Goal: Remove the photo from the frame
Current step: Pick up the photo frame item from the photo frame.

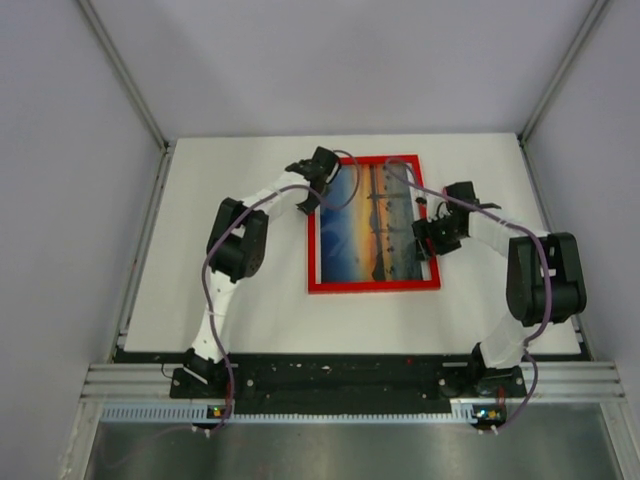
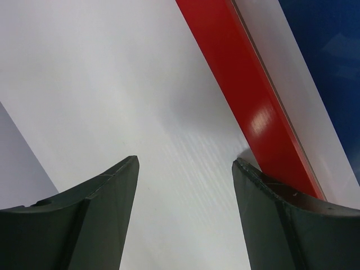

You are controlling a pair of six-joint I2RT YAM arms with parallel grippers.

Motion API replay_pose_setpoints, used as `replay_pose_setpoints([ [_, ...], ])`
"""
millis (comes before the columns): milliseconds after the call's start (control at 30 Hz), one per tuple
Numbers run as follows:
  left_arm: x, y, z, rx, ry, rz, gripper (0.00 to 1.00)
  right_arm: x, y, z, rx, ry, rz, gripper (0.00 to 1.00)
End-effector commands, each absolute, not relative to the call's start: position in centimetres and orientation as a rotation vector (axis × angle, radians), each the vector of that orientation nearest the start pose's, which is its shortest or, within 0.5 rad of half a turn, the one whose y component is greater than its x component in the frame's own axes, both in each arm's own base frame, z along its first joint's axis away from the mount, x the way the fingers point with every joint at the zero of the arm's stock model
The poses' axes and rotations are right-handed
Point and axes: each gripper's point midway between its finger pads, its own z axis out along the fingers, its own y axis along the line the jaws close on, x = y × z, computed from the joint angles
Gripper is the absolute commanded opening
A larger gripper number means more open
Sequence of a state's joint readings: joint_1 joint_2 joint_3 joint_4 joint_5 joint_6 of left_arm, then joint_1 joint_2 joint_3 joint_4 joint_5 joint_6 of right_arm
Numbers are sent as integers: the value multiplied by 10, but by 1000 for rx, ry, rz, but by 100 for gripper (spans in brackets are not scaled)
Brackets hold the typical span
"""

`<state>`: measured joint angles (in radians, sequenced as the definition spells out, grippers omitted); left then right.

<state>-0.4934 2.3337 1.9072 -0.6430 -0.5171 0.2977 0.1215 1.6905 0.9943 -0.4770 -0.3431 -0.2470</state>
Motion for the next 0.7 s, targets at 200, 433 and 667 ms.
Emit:
replay_pose_setpoints([
  [200, 495, -239, 25, 962, 2362, 430, 75, 281, 67, 10, -607, 2800, 377, 64],
  [433, 500, -234, 52, 888, 2346, 435, 76, 300, 52, 20, -523, 2771, 374, 67],
  [667, 495, -210, 140, 731, 2315, 333, 77, 350, 62, 64, -456, 2634, 421, 75],
])
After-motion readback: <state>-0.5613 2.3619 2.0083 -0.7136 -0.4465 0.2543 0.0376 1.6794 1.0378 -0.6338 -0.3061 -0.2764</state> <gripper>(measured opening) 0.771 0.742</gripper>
